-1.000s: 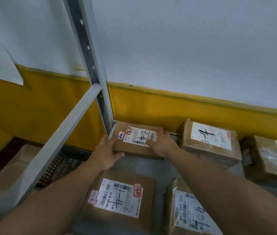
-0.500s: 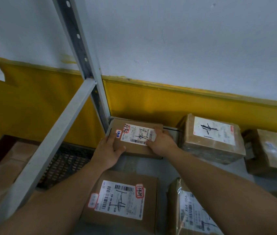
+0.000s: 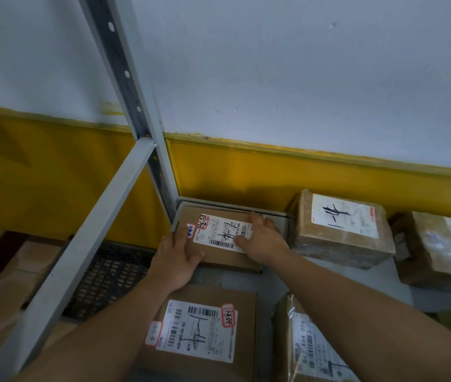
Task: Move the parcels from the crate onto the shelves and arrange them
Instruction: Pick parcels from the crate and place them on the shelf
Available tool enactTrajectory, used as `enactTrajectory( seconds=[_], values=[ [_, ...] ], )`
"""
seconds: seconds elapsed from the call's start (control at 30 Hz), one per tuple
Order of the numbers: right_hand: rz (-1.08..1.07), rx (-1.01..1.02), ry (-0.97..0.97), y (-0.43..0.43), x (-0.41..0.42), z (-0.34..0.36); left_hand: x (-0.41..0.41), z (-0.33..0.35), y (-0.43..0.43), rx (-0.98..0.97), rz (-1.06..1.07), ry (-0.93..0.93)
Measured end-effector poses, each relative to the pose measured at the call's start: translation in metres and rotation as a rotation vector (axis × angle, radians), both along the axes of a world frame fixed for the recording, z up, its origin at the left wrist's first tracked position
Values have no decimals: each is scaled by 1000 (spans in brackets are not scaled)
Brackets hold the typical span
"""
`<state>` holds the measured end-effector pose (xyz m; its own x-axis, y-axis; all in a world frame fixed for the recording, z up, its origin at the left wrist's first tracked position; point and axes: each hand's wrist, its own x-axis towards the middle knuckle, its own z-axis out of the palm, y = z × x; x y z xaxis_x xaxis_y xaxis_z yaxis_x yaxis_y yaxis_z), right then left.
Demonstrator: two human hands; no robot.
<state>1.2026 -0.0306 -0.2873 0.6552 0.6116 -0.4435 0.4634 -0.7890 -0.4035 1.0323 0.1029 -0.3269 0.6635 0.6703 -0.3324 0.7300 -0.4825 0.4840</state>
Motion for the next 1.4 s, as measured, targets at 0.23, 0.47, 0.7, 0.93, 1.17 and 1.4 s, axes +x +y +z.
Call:
enactTrajectory(
  seconds=[0.23, 0.47, 0.7, 0.93, 1.17, 1.4],
  values=[
    [56, -47, -39, -4, 1, -5, 2, 0, 2, -3, -28, 55],
    [84, -77, -25, -5, 4, 1, 4, 10, 18, -59, -64, 113],
    [122, -69, -38, -12, 9, 19, -19, 26, -1, -51, 13, 53],
    [296, -10, -91, -25, -29, 52, -63, 30, -38, -41, 50, 18],
    [321, -52, -96, -44, -83, 73, -107, 23, -66, 16, -42, -9],
    [68, -63, -69, -46, -135, 36, -132, 9, -76, 102, -107, -111]
  ],
)
